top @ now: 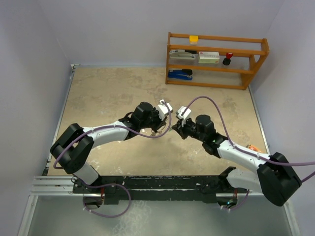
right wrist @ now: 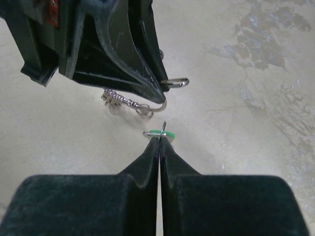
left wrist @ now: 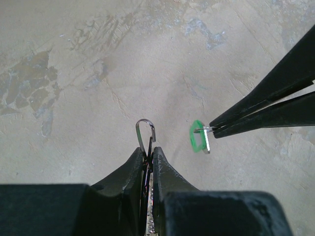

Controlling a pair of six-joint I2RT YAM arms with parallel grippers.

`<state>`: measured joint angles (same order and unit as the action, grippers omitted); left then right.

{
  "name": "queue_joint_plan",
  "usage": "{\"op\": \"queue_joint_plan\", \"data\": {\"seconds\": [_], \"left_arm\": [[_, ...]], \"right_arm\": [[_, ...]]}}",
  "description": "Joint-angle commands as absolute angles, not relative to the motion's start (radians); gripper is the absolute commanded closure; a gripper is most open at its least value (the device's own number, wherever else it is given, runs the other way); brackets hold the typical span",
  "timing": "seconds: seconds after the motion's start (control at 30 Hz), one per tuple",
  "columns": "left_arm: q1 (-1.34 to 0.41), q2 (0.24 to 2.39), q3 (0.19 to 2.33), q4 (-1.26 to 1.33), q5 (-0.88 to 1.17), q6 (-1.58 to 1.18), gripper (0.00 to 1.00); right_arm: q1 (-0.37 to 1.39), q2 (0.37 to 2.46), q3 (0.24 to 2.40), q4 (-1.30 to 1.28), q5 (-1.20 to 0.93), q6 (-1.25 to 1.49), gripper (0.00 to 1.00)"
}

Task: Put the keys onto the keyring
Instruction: Pick up the key from the center of the board, then insert the key onto the keyring.

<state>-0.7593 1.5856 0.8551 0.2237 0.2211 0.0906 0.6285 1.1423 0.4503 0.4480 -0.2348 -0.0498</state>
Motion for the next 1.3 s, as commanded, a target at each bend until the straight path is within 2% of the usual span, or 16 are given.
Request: {"op": "queue_joint_plan", "data": {"seconds": [0.0,0.4,1.27], "left_arm": [[-0.757,1.553,0.869,0.238,0.262,0.112,1.00],[-0.764,1.561,0.884,0.235,0.287,0.109,1.00],[-0.765,1.545,0.883,0.225,0.295,0.120,1.00]], "right_arm": [[0.633,1.169,0.504,0.544,-0.287,-0.090,1.00],[0.634,1.221,0.441,0.746,-0.324,-0.119,1.00],[0.634,1.281,0.470,0.730,-0.298,-0.139,1.00]]}}
